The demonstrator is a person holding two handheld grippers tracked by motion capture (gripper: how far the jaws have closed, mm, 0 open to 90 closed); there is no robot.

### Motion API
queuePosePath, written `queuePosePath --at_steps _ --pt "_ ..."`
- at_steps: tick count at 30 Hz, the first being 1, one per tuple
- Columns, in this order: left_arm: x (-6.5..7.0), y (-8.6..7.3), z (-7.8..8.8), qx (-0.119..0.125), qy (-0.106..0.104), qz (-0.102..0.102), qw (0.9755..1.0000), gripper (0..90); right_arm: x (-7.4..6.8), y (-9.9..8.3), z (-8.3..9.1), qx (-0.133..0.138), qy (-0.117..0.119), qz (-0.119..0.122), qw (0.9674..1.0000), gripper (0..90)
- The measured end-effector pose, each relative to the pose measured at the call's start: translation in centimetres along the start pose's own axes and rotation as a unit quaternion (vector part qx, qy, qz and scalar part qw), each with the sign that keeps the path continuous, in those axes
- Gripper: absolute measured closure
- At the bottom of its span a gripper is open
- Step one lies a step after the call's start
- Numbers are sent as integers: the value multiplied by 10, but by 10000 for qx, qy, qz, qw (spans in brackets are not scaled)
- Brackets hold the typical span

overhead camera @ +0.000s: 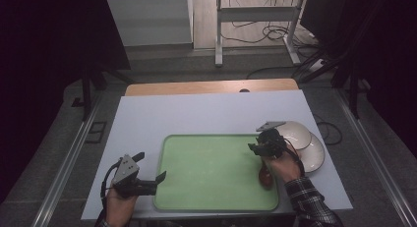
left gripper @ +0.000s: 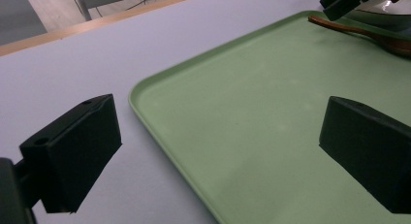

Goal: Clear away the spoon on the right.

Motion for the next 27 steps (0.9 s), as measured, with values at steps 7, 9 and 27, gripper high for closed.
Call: queuePosePath --at_steps 7,9,27 --pt "0 0 0 -1 2 -2 10000 12 0 2 5 167 21 15 9999 398" --pt "0 0 0 4 4 -2 10000 11 1 2 6 198 44 12 9998 362" --pt "-1 -1 0 -9 17 15 10000 12 4 -1 27 689 125 -32 9975 130"
Point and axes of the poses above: each handheld gripper's, and its own axes: z roughly backward along the jaws, y roughly out of its top, x roughly to its right, the point moved 1 cm from there along -z, roughly forward along the jaws, and after that the axes turned 4 degrees about -y, right-handed, at the moved point
